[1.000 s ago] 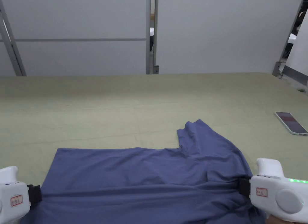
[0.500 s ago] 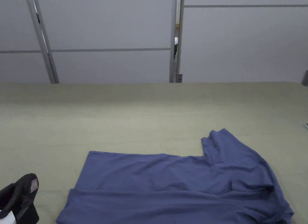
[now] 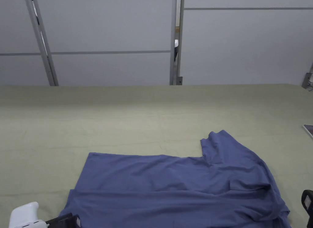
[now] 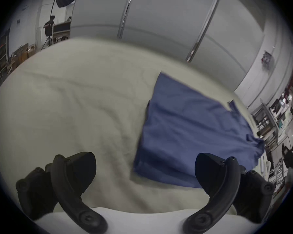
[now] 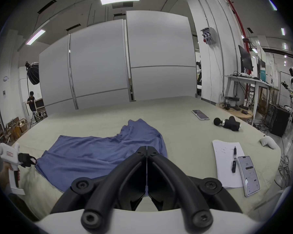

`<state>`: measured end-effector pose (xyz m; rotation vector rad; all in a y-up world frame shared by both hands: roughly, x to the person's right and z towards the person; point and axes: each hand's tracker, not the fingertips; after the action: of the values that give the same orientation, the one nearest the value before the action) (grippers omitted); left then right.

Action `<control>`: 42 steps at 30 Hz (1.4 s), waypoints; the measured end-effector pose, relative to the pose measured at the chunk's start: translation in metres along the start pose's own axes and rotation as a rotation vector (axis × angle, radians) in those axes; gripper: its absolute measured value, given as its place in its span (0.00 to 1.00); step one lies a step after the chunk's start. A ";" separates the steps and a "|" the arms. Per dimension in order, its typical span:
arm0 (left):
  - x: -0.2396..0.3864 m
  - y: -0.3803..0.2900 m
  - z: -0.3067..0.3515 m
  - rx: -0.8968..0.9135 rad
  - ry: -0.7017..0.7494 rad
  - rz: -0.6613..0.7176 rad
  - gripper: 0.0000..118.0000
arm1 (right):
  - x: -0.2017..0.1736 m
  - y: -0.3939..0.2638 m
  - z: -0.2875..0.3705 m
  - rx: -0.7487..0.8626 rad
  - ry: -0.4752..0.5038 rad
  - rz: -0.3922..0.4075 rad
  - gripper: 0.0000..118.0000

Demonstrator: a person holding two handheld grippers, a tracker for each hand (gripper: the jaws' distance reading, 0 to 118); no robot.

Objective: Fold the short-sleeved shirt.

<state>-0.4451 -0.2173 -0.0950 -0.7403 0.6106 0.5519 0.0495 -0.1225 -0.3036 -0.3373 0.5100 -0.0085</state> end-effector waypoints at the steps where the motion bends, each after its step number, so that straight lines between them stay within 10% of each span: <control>1: 0.002 0.000 -0.011 -0.024 0.016 -0.007 1.00 | 0.001 -0.002 -0.002 -0.011 0.002 -0.002 0.02; 3: 0.006 -0.004 -0.023 -0.015 0.074 -0.068 1.00 | 0.009 -0.010 -0.012 -0.039 -0.007 0.006 0.02; 5: 0.013 -0.006 -0.030 0.009 0.092 -0.182 0.78 | 0.014 -0.016 -0.022 -0.074 -0.013 0.002 0.04; 6: 0.017 -0.008 -0.031 0.026 0.124 -0.224 0.63 | 0.016 -0.019 -0.029 -0.102 -0.019 0.002 0.21; 8: 0.034 -0.013 0.005 0.037 0.032 -0.243 0.16 | 0.021 -0.029 -0.055 -0.230 -0.037 0.004 1.00; 18: 0.011 0.005 0.008 0.061 0.021 -0.163 0.10 | 0.046 -0.076 -0.157 -0.557 -0.085 0.004 0.99; 19: 0.009 0.007 0.010 0.063 0.023 -0.162 0.10 | 0.035 -0.064 -0.141 -0.488 -0.049 0.030 0.82; 21: 0.032 -0.004 0.033 0.070 0.005 -0.159 0.10 | 0.020 -0.055 -0.122 -0.408 0.018 0.145 0.08; 29: 0.035 -0.032 0.116 0.102 0.008 -0.150 0.08 | 0.030 -0.027 -0.042 -0.400 0.066 0.170 0.07; 34: 0.020 -0.082 0.136 -0.014 0.059 -0.141 0.08 | 0.038 -0.052 0.016 -0.578 0.093 -0.031 0.07; 39: -0.001 -0.114 0.117 -0.140 0.055 -0.100 0.08 | 0.059 -0.093 0.014 -0.752 0.046 -0.031 0.09; 41: -0.006 -0.119 0.114 -0.100 0.061 -0.119 0.23 | 0.051 -0.091 0.015 -0.724 0.049 -0.019 0.36; 42: -0.008 -0.116 0.120 -0.074 0.064 -0.115 0.51 | 0.046 -0.085 0.017 -0.694 0.012 0.022 0.65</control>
<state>-0.3380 -0.2001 0.0322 -0.8601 0.6053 0.4474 0.1041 -0.2010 -0.2842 -1.0105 0.5178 0.1923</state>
